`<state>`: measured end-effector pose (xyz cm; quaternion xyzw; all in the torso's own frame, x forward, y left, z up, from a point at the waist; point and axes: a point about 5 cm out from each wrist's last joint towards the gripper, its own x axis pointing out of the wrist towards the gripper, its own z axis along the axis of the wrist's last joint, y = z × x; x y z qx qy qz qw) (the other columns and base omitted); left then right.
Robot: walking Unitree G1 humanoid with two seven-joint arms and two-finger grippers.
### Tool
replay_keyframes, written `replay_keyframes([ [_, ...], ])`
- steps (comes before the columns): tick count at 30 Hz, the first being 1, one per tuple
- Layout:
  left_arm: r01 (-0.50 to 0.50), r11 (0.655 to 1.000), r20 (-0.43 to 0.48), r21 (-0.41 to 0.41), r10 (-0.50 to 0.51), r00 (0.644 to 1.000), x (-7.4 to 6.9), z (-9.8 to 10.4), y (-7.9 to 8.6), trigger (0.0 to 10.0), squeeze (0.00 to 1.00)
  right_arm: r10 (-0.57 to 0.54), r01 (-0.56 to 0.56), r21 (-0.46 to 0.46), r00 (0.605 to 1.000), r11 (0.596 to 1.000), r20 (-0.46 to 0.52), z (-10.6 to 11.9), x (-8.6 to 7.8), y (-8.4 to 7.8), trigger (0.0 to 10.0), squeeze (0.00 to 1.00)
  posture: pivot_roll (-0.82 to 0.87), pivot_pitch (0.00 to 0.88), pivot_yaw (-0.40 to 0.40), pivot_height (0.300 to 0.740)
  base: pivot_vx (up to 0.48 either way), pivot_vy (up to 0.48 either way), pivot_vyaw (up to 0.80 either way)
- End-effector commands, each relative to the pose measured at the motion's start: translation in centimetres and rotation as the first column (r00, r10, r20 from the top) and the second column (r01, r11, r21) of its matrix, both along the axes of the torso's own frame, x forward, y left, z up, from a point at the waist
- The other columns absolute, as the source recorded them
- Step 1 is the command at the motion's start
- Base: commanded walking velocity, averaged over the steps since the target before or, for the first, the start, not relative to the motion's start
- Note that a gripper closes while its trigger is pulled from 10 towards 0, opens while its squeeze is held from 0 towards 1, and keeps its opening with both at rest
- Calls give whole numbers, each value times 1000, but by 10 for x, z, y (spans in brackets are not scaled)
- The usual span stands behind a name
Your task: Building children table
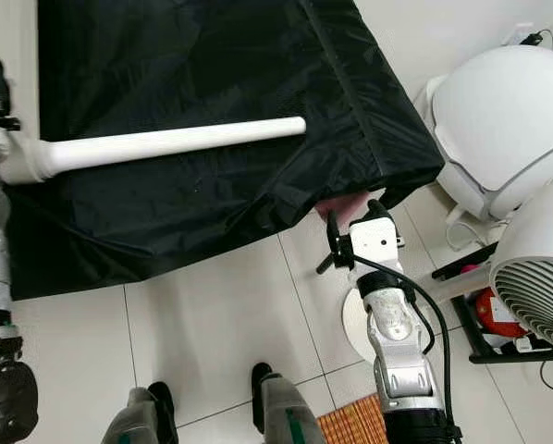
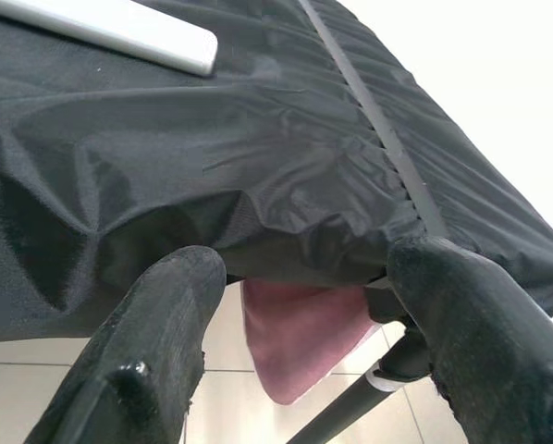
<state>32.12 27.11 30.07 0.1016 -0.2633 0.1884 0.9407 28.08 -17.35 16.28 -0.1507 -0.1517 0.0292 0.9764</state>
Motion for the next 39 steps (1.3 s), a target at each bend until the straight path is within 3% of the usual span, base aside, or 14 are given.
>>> replay_keyframes([
  [1,-189,982,63,5,188,980,-20,16,27,0,0,9,-9,5,999,1000,-33,-8,1,0,10000,0,-124,292,-81,740,0,0,0],
  [8,-195,980,70,33,192,979,-24,26,31,0,0,22,-22,6,999,1000,-38,-9,2,2,10000,0,-106,304,-78,740,0,0,0],
  [11,-193,976,49,99,189,981,-27,32,35,0,0,34,-34,5,998,999,-45,-12,1,5,10000,0,-93,312,-74,740,0,0,0],
  [14,-193,975,44,109,189,981,-27,33,35,0,0,37,-37,5,998,999,-46,-13,1,6,10000,0,-93,312,-74,740,0,0,0],
  [15,-146,980,0,134,147,989,-19,32,30,10000,0,42,-42,8,998,999,-49,-13,2,7,10000,0,-83,322,-71,740,0,0,0],
  [16,-110,984,-12,141,113,994,-15,32,25,10000,776,45,-45,9,998,999,-49,-13,3,8,10000,0,-84,323,-69,740,0,0,0],
  [17,-110,984,-12,141,113,994,-15,32,25,10000,776,45,-45,9,998,999,-49,-13,3,8,10000,0,-84,323,-69,740,0,0,0],
  [18,-89,985,-22,146,94,995,-12,32,21,10000,1000,47,-47,9,998,999,-50,-13,3,9,10000,0,-87,322,-69,740,0,0,0],
  [20,-98,980,-54,172,108,993,-6,28,11,10000,1000,48,-48,7,998,999,-49,-12,2,8,10000,0,-95,326,-68,740,0,0,0],
  [21,-90,979,-77,182,106,991,-3,26,6,10000,90,47,-47,6,998,999,-49,-12,2,7,10000,0,-100,328,-68,740,0,0,0],
  [22,-93,976,-84,198,111,990,-1,24,2,10000,0,45,-45,3,998,999,-50,-12,1,6,10000,0,-100,328,-68,740,0,0,0],
  [30,-154,972,-135,178,180,974,-1,16,-8,10000,0,32,-32,-6,998,999,-53,-13,-1,1,10000,0,-107,326,-62,740,0,0,0],
  [32,-105,985,-130,134,122,984,-4,10,-26,10000,0,32,-33,-4,998,999,-53,-13,0,1,10000,0,-106,324,-65,740,0,0,0],
  [39,-118,985,-145,122,135,980,-18,-5,-43,10000,0,40,-40,-4,998,999,-52,-13,2,4,10000,0,-103,321,-71,740,0,0,0],
])
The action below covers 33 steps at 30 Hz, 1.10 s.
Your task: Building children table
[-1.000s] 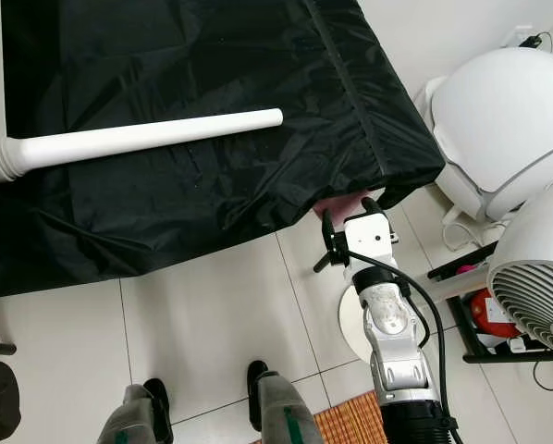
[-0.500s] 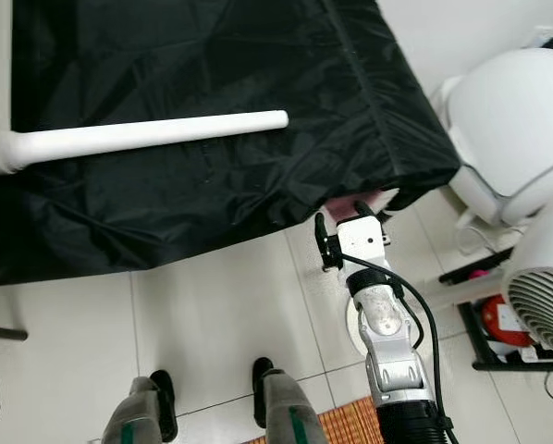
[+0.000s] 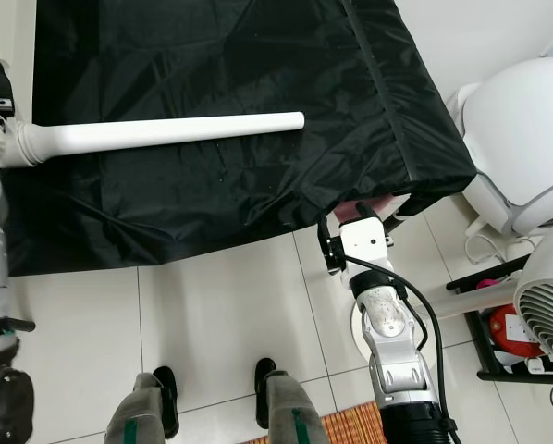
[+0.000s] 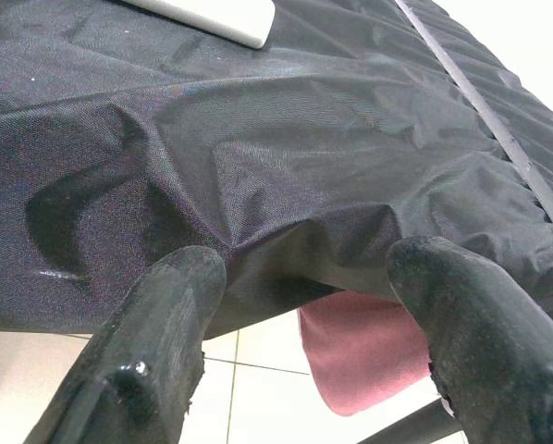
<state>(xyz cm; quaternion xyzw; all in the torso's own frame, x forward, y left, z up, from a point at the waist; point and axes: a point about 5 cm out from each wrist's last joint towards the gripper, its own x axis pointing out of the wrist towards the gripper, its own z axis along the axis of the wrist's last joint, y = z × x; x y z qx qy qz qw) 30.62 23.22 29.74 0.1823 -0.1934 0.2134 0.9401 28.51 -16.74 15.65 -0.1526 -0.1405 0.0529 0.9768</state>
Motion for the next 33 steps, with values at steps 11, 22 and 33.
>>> replay_keyframes([
  [11,-5,999,22,39,4,1000,-43,-12,-11,10000,0,33,-33,-6,999,999,-39,-7,-2,-3,10000,0,-93,337,-129,740,0,0,0],
  [22,286,958,10,31,-286,958,-58,-26,-71,10000,0,89,-89,13,996,996,-11,0,11,11,10000,0,-59,292,-124,740,0,0,0],
  [33,474,877,-26,-83,-477,878,-52,-42,-85,10000,0,0,-9,128,997,992,74,20,21,8,10000,0,-39,216,-76,740,0,0,0],
])
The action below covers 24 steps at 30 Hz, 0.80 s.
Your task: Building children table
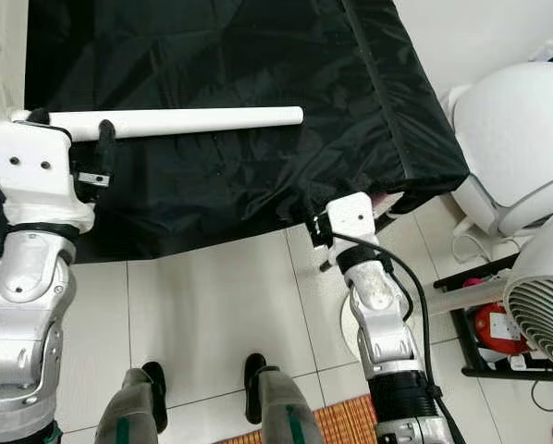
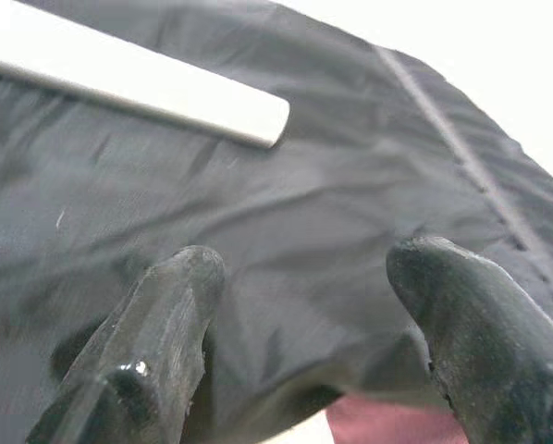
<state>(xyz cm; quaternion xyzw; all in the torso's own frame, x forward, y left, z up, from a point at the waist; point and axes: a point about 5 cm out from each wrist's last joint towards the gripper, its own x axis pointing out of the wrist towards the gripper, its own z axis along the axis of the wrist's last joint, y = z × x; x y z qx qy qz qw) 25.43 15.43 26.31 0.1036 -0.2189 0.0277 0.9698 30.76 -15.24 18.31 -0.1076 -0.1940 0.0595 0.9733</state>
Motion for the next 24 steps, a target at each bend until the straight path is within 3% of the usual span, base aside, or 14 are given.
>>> replay_keyframes([
  [1,105,994,-56,-9,-105,993,0,-10,-9,10000,0,-40,42,61,999,997,-36,-7,-1,-7,10000,0,-39,216,-76,740,0,0,0],
  [4,105,994,-56,-9,-105,993,0,-10,-9,10000,0,-40,42,61,999,997,-36,-7,-1,-7,10000,0,-39,216,-76,740,0,0,0],
  [5,122,992,-78,-24,-124,989,1,-16,-12,10000,0,-45,51,123,998,991,-49,-7,-1,-6,10000,0,-43,201,-63,740,0,0,0],
  [9,126,992,-115,-3,-125,985,1,-35,-15,10000,0,-23,30,175,999,984,-41,-6,-9,3,10000,0,-66,171,-47,740,0,0,0],
  [14,109,992,-133,-67,-117,984,0,-51,-15,10000,0,-38,45,144,998,989,-49,-14,-19,2,10000,0,-87,156,-45,740,0,0,0],
  [20,122,983,-160,-140,-144,977,2,-67,-13,10000,0,-52,57,137,998,989,-38,-17,-20,-2,10000,0,-96,149,-34,740,0,0,0],
  [24,115,983,-154,-145,-137,978,4,-76,-12,10000,0,-67,72,125,997,990,-38,-20,-17,-5,10000,0,-95,120,-23,740,0,0,0],
])
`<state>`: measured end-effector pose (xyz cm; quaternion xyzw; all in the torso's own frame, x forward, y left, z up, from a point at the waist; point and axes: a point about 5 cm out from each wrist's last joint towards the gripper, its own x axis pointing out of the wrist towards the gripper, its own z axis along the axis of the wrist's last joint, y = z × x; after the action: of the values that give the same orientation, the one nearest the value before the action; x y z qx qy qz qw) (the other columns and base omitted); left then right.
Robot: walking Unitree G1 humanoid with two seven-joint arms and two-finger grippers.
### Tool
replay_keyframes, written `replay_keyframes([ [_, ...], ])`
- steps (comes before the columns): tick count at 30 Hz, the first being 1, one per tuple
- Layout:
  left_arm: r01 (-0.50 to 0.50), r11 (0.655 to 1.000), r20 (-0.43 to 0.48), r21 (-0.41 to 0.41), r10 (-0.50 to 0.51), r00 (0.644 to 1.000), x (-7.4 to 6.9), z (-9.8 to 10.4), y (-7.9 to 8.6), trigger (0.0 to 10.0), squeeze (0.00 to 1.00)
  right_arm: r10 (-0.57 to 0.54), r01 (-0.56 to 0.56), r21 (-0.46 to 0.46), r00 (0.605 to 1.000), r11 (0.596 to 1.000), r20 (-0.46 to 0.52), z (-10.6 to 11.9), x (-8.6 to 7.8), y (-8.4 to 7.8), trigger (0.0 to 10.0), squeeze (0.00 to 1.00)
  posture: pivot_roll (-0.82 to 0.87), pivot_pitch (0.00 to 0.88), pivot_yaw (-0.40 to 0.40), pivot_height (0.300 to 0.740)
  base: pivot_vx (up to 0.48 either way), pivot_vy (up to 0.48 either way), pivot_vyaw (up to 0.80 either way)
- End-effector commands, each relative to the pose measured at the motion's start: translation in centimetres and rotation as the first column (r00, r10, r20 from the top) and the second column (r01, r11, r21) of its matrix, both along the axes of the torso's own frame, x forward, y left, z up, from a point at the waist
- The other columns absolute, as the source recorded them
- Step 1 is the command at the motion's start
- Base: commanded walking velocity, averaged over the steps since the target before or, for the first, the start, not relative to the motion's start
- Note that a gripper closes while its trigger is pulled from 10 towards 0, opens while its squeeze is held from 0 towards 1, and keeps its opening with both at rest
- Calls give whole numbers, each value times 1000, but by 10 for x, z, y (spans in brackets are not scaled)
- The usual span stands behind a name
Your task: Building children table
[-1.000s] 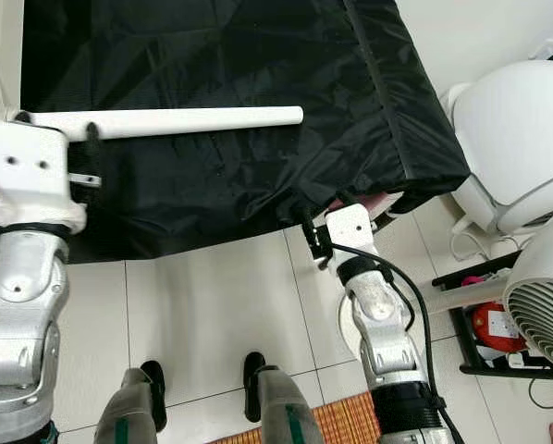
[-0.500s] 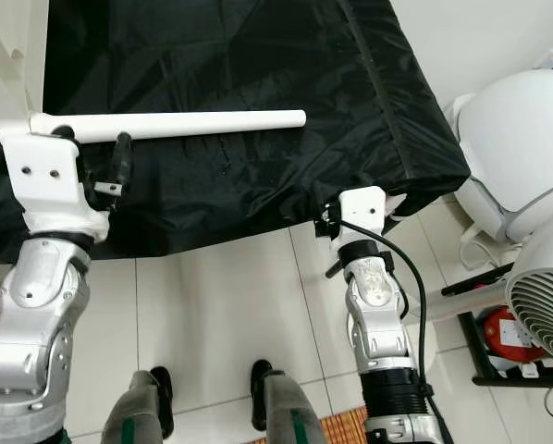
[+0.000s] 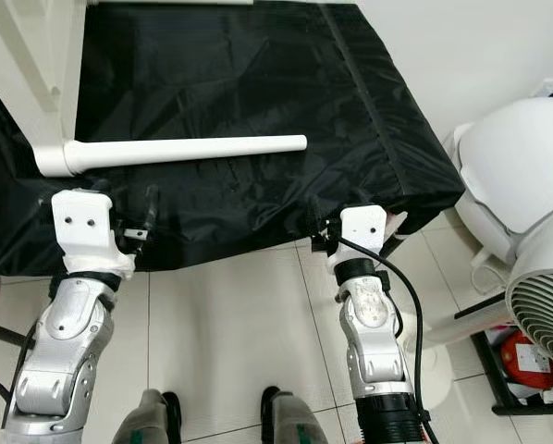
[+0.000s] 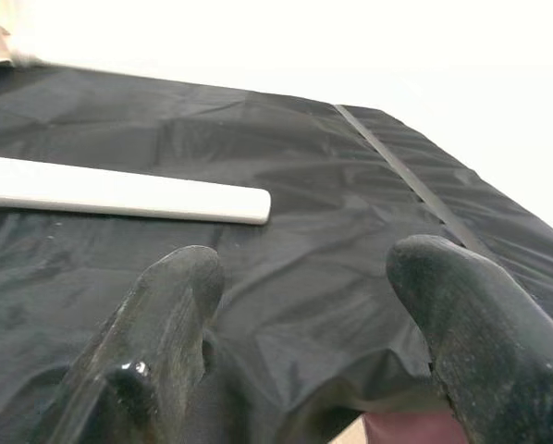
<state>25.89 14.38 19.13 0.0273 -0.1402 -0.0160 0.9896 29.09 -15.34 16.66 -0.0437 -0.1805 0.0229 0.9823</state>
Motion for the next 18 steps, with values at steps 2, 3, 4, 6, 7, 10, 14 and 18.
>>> replay_keyframes([
  [2,26,1000,-7,-11,-26,1000,2,-8,-1,10000,0,-22,22,-11,1000,1000,-1,-3,2,-2,10000,0,-99,110,-17,740,0,0,0],
  [3,28,999,-15,-20,-28,999,3,-12,-1,10000,0,-23,23,-8,1000,1000,1,-2,3,-1,10000,0,-100,104,-15,740,0,0,0],
  [4,30,999,-19,-21,-31,999,6,-13,-1,10000,0,-23,23,1,1000,1000,7,-1,5,1,10000,0,-103,86,-8,740,0,0,0],
  [6,31,999,-24,-20,-31,999,9,-14,-2,10000,0,-21,21,9,1000,1000,17,1,7,3,10000,0,-111,73,4,740,0,0,0],
  [7,29,999,-25,-19,-30,999,12,-14,-3,10000,0,-21,21,14,999,1000,25,2,8,4,10000,0,-114,65,11,740,0,0,0],
  [10,30,1000,-19,4,-30,999,19,-12,-6,10000,0,-28,28,21,999,999,46,5,10,4,10000,0,-119,56,23,740,0,0,0],
  [14,29,999,-25,12,-29,999,29,-10,-5,10000,0,-51,50,20,997,999,56,7,13,2,10000,0,-145,25,42,740,0,0,0],
  [18,32,999,-16,2,-32,999,36,-8,-5,10000,0,-57,57,13,996,998,69,10,16,1,10000,0,-149,19,45,740,0,0,0],
])
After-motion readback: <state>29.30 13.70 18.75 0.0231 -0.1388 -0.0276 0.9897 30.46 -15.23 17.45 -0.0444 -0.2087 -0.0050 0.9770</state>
